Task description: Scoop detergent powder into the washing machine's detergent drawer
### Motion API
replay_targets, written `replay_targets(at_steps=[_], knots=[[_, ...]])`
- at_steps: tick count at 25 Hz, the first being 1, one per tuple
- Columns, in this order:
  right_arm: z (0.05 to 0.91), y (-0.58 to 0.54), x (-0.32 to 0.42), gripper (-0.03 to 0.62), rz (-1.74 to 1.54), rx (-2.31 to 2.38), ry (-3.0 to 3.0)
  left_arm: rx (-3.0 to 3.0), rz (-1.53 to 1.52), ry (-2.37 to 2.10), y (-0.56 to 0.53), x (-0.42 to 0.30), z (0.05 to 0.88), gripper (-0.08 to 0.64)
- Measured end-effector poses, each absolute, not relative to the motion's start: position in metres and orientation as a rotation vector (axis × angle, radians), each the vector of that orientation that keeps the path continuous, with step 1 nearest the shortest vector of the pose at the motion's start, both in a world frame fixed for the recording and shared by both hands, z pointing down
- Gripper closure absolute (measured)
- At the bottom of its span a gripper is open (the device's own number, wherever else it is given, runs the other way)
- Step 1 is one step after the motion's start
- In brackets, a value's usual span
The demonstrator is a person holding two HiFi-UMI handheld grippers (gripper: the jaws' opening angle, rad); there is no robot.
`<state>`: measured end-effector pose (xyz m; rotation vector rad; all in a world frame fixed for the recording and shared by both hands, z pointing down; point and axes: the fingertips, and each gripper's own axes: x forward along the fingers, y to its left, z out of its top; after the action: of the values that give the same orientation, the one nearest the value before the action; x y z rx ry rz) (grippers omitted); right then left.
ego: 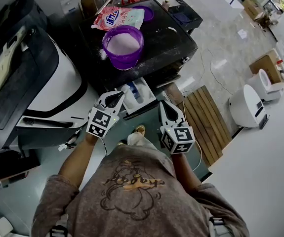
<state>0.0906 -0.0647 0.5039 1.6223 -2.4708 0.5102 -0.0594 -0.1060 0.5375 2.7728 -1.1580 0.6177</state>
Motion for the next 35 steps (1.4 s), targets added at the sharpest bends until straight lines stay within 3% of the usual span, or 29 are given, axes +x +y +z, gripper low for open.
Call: replay_targets(at_steps=[12, 35], knots=[[0.488, -0.073, 0.094, 0.592, 0.474, 1.637, -2.490, 2.602, 0.177, -1.237, -0.117, -0.080, 0.473, 0.537], [0.457, -0.090, 0.115, 0.592, 0.388, 1.736, -2.502, 2.544, -0.021, -1.340, -0.117, -0.099, 0.430, 0.537]])
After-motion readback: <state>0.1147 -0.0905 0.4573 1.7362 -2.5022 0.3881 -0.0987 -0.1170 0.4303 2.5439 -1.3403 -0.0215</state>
